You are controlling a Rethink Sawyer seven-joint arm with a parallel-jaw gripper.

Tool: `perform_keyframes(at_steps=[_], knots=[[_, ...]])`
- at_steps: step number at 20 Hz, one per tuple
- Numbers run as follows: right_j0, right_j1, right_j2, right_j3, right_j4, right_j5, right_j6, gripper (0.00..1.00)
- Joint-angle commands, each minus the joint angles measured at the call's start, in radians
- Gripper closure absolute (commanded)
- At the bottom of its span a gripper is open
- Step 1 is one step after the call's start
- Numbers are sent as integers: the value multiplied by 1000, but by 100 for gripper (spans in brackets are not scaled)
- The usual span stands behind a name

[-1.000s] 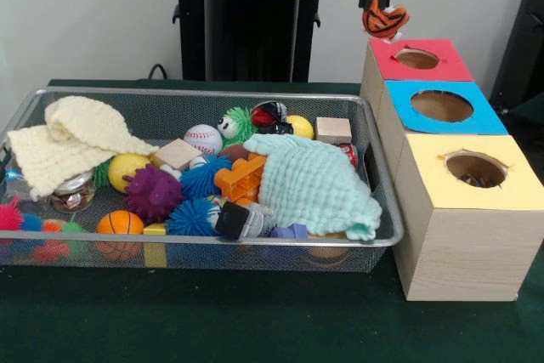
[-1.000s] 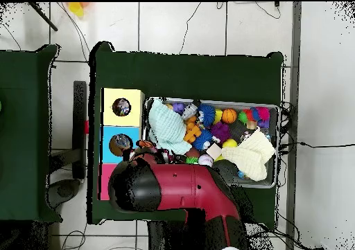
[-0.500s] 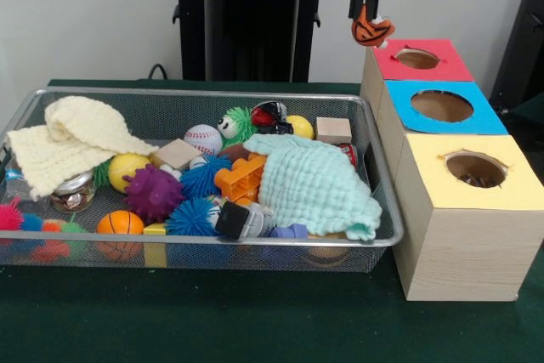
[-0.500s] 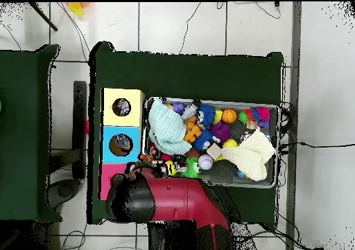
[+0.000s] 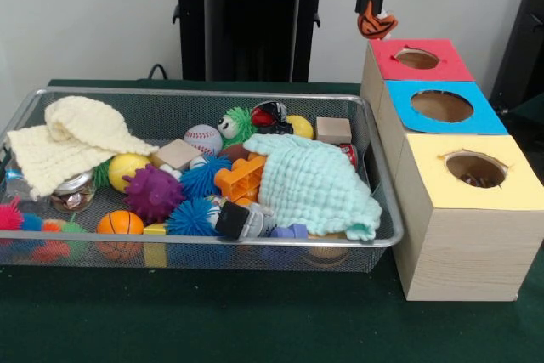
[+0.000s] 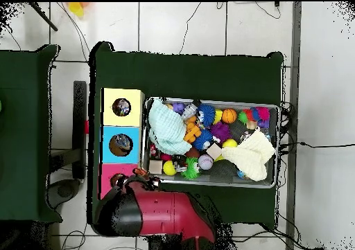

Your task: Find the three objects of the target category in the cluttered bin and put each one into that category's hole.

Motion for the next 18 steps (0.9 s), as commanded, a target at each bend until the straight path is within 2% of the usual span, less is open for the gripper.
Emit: perform_keyframes(at_steps=[1, 13, 18], knots=[[42, 14, -44, 81, 84, -82, 301, 100], [154, 47, -97, 80, 143, -115, 361, 100], [228, 58, -144, 34, 172, -69, 411, 100]])
